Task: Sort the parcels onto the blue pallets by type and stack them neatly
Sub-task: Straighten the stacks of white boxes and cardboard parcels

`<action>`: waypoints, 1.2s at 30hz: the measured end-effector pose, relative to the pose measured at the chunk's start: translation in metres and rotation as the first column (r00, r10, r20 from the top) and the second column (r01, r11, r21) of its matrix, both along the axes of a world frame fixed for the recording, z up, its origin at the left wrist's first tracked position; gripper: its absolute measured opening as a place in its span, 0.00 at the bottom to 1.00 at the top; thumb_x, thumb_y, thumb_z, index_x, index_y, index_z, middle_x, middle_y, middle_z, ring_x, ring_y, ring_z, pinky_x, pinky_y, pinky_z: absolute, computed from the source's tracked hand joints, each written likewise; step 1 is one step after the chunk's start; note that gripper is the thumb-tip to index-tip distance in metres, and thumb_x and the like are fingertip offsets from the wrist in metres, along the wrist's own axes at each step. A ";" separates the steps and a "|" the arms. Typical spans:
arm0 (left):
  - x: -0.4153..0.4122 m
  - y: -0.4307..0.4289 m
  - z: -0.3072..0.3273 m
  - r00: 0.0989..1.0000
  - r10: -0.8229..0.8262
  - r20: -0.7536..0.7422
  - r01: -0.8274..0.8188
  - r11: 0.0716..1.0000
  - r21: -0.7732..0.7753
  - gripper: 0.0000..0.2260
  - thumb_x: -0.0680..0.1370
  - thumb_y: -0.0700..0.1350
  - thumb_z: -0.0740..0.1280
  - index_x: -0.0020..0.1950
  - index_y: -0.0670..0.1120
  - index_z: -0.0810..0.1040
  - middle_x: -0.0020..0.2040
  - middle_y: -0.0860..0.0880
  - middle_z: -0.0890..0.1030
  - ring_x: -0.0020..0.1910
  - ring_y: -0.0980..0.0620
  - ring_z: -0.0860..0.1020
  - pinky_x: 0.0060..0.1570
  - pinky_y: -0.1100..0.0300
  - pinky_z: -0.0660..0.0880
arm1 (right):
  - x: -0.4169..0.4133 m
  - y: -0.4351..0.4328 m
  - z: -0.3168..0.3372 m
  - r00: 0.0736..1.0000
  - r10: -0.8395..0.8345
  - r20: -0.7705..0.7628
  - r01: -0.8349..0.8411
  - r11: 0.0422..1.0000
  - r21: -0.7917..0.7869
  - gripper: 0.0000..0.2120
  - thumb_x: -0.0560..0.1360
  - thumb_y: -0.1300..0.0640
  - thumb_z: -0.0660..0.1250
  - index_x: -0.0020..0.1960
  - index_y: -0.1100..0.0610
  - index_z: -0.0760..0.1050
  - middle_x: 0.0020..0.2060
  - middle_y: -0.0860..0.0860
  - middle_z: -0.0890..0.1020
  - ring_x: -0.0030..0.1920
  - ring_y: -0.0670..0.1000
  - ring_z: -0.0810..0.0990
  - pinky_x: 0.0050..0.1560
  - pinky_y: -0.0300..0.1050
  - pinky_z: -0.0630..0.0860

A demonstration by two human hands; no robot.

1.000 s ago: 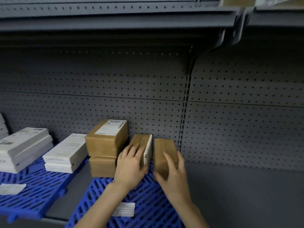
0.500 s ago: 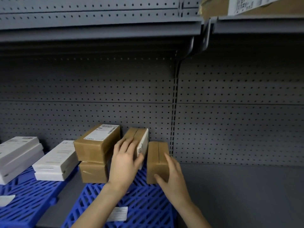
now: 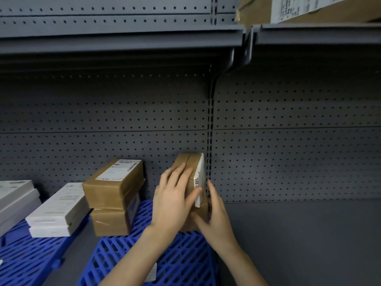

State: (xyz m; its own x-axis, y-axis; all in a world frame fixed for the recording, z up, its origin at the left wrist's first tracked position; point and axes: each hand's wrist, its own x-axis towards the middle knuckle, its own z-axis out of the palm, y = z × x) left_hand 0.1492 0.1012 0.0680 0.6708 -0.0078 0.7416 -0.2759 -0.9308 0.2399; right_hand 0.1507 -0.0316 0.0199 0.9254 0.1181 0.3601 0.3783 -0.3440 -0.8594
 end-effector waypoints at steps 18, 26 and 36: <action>0.002 0.023 0.000 0.964 -0.240 -0.110 0.192 0.923 -0.333 0.32 0.68 0.57 0.74 0.68 0.58 0.65 0.72 0.57 0.59 0.60 0.70 0.59 0.57 0.69 0.62 | 0.009 0.017 -0.018 0.984 -0.145 -0.104 0.142 0.989 -0.031 0.41 0.73 0.60 0.72 0.77 0.48 0.52 0.67 0.49 0.74 0.65 0.45 0.73 0.64 0.40 0.72; -0.004 0.027 -0.001 0.980 -0.198 -0.022 0.165 0.868 -0.469 0.31 0.68 0.57 0.75 0.67 0.56 0.67 0.65 0.55 0.65 0.62 0.62 0.66 0.58 0.72 0.62 | 0.005 0.015 -0.009 0.980 -0.175 0.100 0.186 0.975 -0.124 0.52 0.68 0.61 0.76 0.75 0.37 0.45 0.61 0.34 0.73 0.65 0.44 0.73 0.67 0.52 0.71; -0.006 0.031 -0.011 0.984 -0.150 -0.093 0.072 0.825 -0.561 0.32 0.69 0.56 0.74 0.68 0.53 0.64 0.66 0.52 0.65 0.58 0.62 0.66 0.49 0.77 0.61 | 0.000 0.020 -0.009 0.997 -0.031 0.069 0.036 0.997 -0.073 0.52 0.69 0.65 0.73 0.71 0.31 0.42 0.73 0.43 0.62 0.70 0.38 0.62 0.61 0.25 0.65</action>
State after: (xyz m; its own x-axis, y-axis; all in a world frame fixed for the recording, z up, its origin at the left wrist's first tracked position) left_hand 0.1431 0.1323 0.0567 0.7792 0.2972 0.5517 -0.3003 -0.5956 0.7450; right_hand 0.1511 -0.0119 0.0112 0.9033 0.1156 0.4132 0.4215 -0.4190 -0.8042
